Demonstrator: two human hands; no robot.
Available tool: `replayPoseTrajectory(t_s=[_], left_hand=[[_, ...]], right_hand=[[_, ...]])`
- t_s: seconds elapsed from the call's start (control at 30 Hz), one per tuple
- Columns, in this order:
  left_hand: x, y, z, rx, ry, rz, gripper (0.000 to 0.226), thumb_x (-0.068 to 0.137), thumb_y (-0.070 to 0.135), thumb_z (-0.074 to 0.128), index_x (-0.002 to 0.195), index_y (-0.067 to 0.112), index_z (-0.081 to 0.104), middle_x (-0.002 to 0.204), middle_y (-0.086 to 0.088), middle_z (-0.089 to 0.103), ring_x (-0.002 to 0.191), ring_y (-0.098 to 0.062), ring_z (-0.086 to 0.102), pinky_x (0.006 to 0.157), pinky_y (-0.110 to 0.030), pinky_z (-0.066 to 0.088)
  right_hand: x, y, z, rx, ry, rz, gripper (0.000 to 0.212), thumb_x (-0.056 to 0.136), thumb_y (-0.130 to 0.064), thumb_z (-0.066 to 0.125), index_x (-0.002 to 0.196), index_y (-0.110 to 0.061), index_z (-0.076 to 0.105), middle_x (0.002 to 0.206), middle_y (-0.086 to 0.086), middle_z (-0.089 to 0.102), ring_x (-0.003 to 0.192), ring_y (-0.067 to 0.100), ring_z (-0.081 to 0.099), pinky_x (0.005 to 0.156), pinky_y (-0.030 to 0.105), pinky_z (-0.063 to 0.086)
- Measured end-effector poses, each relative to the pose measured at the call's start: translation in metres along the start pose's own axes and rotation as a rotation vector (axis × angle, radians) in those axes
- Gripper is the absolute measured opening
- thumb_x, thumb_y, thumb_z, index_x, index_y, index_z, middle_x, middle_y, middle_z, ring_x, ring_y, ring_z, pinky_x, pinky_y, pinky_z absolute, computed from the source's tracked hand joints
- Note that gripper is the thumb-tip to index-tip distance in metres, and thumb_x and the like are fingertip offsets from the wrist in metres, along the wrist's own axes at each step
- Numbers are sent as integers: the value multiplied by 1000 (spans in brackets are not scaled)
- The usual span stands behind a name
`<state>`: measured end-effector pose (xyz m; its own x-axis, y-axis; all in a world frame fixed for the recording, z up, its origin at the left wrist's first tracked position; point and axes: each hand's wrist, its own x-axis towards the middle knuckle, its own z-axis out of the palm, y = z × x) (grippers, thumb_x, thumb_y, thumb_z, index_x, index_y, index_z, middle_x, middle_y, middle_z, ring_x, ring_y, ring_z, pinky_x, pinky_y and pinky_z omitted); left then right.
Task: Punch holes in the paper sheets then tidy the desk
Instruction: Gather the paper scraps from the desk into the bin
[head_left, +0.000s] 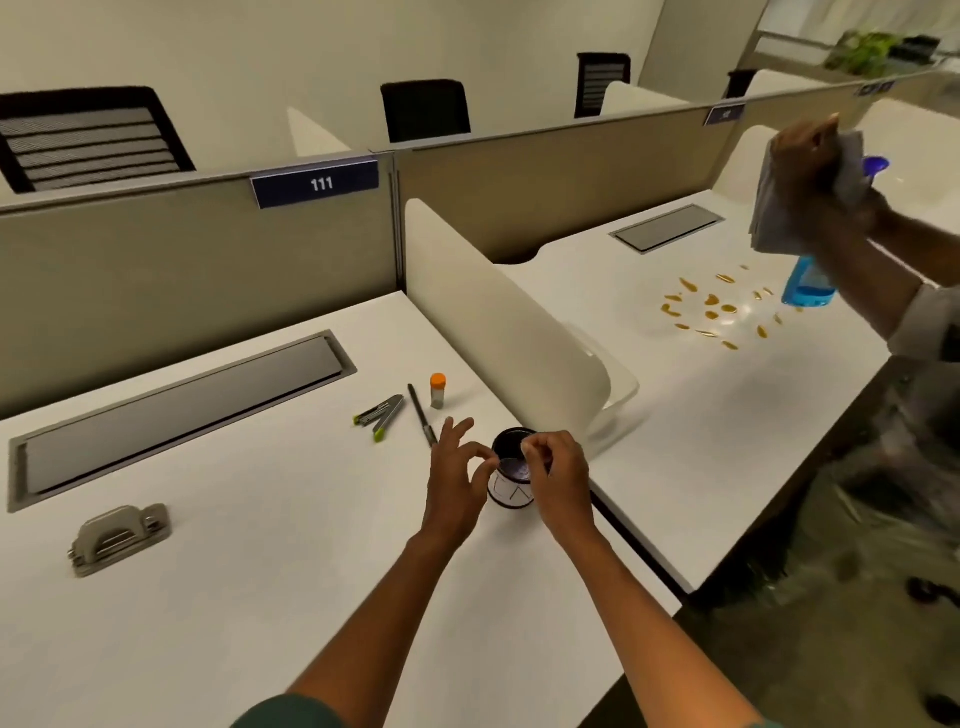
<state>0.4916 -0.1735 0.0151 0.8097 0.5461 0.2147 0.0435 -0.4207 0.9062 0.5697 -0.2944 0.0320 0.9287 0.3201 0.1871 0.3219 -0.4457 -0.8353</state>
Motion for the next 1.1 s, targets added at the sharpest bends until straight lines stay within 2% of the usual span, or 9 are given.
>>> replayPoseTrajectory(t_s=[0.13, 0.33, 0.53, 0.73, 0.83, 1.0, 1.1], left_hand=[[13, -1, 19, 20, -42, -30, 9, 92, 11, 62, 88, 19, 64, 149, -3, 41, 149, -17, 14, 120, -48, 15], [24, -4, 35, 81, -73, -56, 8, 94, 12, 59, 95, 14, 66, 153, -3, 37, 150, -16, 12, 121, -42, 8], [32, -11, 41, 121, -76, -66, 9, 93, 13, 59, 93, 15, 67, 153, -3, 36, 150, -17, 11, 121, -45, 9], [37, -15, 45, 225, -90, -64, 16, 95, 14, 58, 99, 13, 73, 155, -7, 35, 150, -21, 11, 120, -42, 6], [38, -18, 44, 288, -100, -44, 17, 95, 16, 59, 102, 15, 74, 154, -8, 36, 149, -23, 13, 119, -42, 9], [35, -16, 43, 329, -74, -32, 11, 87, 18, 69, 95, 20, 77, 150, -5, 42, 146, -26, 21, 113, -32, 16], [34, -15, 42, 328, -50, -27, 7, 82, 21, 75, 88, 20, 76, 148, -5, 45, 144, -26, 25, 113, -32, 18]], right_hand=[[18, 16, -4, -130, -17, -88, 5, 91, -15, 62, 92, -13, 66, 95, -2, 56, 93, 18, 52, 79, 27, 46], [31, 34, -1, -208, -47, -164, 2, 88, -13, 66, 88, -13, 68, 112, 0, 56, 101, 17, 50, 84, 27, 46], [34, 46, -1, -195, -88, -157, 6, 89, -16, 66, 91, -17, 71, 128, -4, 53, 115, 14, 48, 92, 24, 44], [36, 51, 0, -206, -98, -142, 12, 91, -18, 63, 95, -15, 73, 129, -2, 54, 117, 17, 48, 97, 35, 48], [37, 51, -1, -218, -121, -135, 11, 89, -18, 65, 94, -16, 74, 129, -2, 54, 117, 18, 48, 97, 37, 47], [39, 48, -3, -259, -128, -127, 8, 79, -19, 77, 87, -21, 77, 121, -2, 58, 113, 19, 51, 92, 39, 48], [40, 45, -3, -281, -120, -116, 12, 78, -20, 78, 89, -20, 77, 117, -3, 59, 110, 19, 51, 91, 39, 49]])
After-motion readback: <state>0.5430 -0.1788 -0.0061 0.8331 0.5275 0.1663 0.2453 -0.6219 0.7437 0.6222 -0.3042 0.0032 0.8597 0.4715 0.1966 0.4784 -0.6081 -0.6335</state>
